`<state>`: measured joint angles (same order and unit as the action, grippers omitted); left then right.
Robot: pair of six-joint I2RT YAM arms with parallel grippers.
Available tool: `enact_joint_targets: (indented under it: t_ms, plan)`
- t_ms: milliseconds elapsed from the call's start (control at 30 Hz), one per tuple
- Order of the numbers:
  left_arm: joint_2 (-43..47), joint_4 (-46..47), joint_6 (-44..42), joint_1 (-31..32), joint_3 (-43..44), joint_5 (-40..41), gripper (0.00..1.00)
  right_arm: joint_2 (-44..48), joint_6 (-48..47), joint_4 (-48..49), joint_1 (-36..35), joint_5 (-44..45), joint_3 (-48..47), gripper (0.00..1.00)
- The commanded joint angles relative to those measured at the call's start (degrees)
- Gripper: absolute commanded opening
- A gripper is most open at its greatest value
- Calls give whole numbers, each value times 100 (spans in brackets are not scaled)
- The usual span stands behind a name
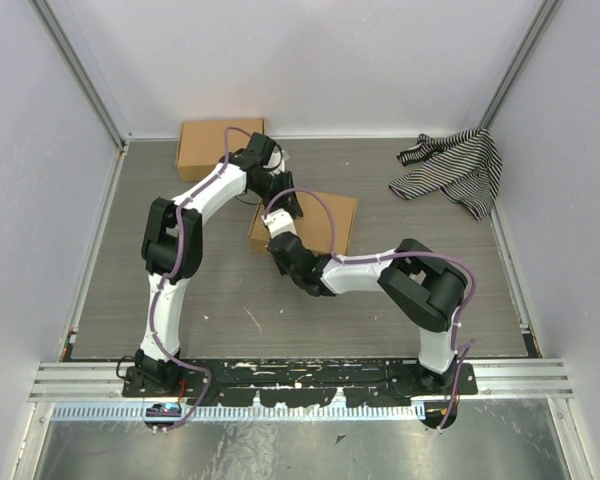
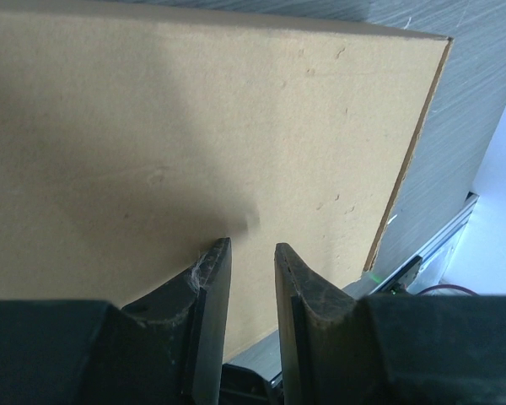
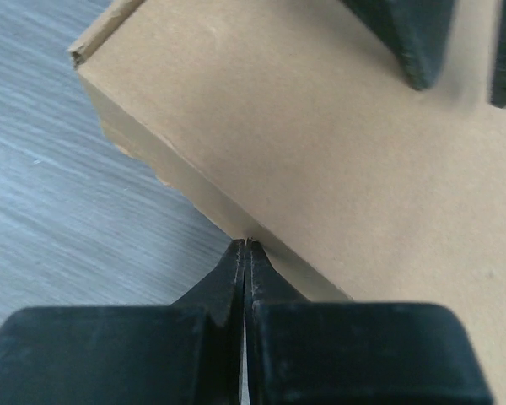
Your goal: Fold the paper box
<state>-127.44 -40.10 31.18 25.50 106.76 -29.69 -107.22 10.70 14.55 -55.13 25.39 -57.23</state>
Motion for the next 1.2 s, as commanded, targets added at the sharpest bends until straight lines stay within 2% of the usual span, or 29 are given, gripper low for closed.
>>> enact_joint_targets:
  t_ms: [0, 367, 567, 700, 800, 867, 900, 933, 967, 1000, 1033, 1100, 1167]
  plan:
    - [254, -379, -11, -54, 237, 192, 36, 400, 126, 84, 195, 553, 26, 1]
    - [612, -378, 11, -54, 222, 182, 36, 686, 260, -172, 594, 487, 211, 1]
    - [1010, -504, -52, -62, 272, 350, 38, 1026, 222, -403, 609, 117, 140, 1]
    - [1594, -689, -268, -62, 293, 790, 39, 1601, 195, -653, 609, 27, 132, 1]
    - [2204, -692, -439, -58, 82, 1361, 40, 2206, 67, -874, 609, 286, 22, 1]
    - [2704, -663, -516, -72, -312, 1813, 46, 2407, -16, -1228, 637, 626, -276, 2]
    - [2953, -610, -524, -78, -498, 2016, 52, 2414, -43, -1527, 666, 826, -543, 3]
    - [3225, -571, -514, -100, -718, 2212, 62, 2367, -77, -1864, 732, 967, -827, 6]
    - [3473, -539, -476, -124, -949, 2421, 93, 2286, -126, -2170, 824, 980, -1157, 18]
    - [3713, -491, -447, -167, -1165, 2554, 99, 2211, -141, -2539, 965, 895, -1465, 31]
    - [3954, -454, -413, -213, -1389, 2640, 98, 2115, -166, -2743, 1073, 793, -1707, 44]
    - [4359, -428, -333, -313, -1785, 2742, 98, 1955, -274, -3021, 1239, 427, -2140, 63]
    - [4719, -493, -247, -351, -2098, 2937, 98, 1822, -348, -3220, 1311, 80, -2467, 71]
